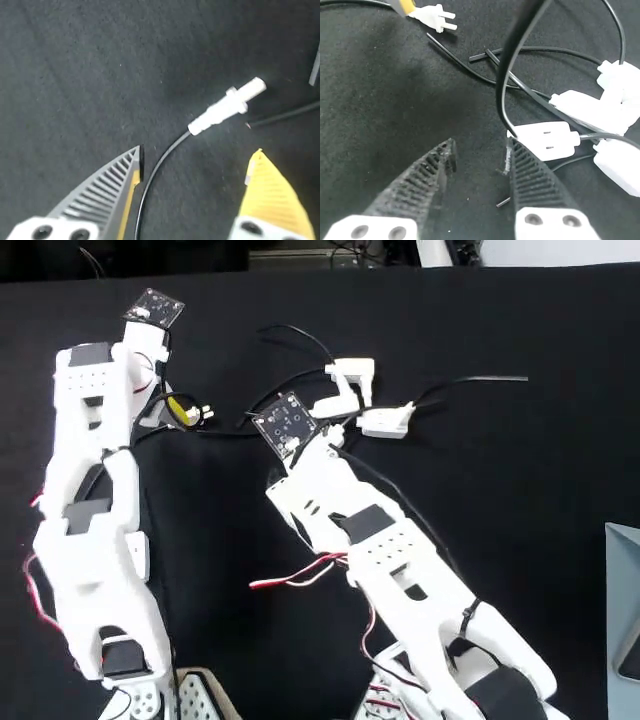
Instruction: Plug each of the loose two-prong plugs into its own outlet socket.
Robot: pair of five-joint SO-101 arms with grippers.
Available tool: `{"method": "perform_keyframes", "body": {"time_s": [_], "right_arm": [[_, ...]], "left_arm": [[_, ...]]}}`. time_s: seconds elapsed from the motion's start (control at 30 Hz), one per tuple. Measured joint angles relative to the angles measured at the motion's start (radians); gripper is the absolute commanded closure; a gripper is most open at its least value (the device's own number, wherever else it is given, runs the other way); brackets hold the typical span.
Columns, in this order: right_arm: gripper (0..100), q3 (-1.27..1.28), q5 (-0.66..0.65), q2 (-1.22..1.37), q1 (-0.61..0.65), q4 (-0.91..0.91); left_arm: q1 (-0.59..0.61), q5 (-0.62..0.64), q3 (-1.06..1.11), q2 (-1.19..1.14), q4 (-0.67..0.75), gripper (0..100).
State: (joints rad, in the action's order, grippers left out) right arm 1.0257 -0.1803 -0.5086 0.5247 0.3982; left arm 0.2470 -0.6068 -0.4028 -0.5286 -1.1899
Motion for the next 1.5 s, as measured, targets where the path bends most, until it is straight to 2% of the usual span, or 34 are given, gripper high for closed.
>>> {"method": "perform_keyframes", "body": {"time_s": [0.23,0.5,0.7,1.0,1.2,1.4,1.5], "right_arm": [[84.8,0.000,0.000,0.000,0.000,0.000],[84.8,0.000,0.000,0.000,0.000,0.000],[84.9,0.000,0.000,0.000,0.000,0.000],[85.0,0.000,-0.002,-0.009,-0.031,0.000],[85.0,-0.020,0.009,-0.009,-0.132,0.000],[85.0,-0.092,0.147,-0.009,-0.265,0.000],[85.0,-0.118,0.207,-0.009,-0.325,0.000]], "left_arm": [[-0.043,0.000,-0.235,-0.252,0.000,68],[-0.066,-0.003,-0.479,-0.470,-0.017,89],[-0.087,-0.002,-0.598,-0.512,-0.130,97],[-0.100,0.000,-0.890,-0.543,-0.516,97],[-0.126,0.021,-0.942,-0.543,-0.559,97],[-0.172,0.043,-0.937,-0.540,-0.560,97],[-0.213,0.049,-0.850,-0.491,-0.560,97]]}}
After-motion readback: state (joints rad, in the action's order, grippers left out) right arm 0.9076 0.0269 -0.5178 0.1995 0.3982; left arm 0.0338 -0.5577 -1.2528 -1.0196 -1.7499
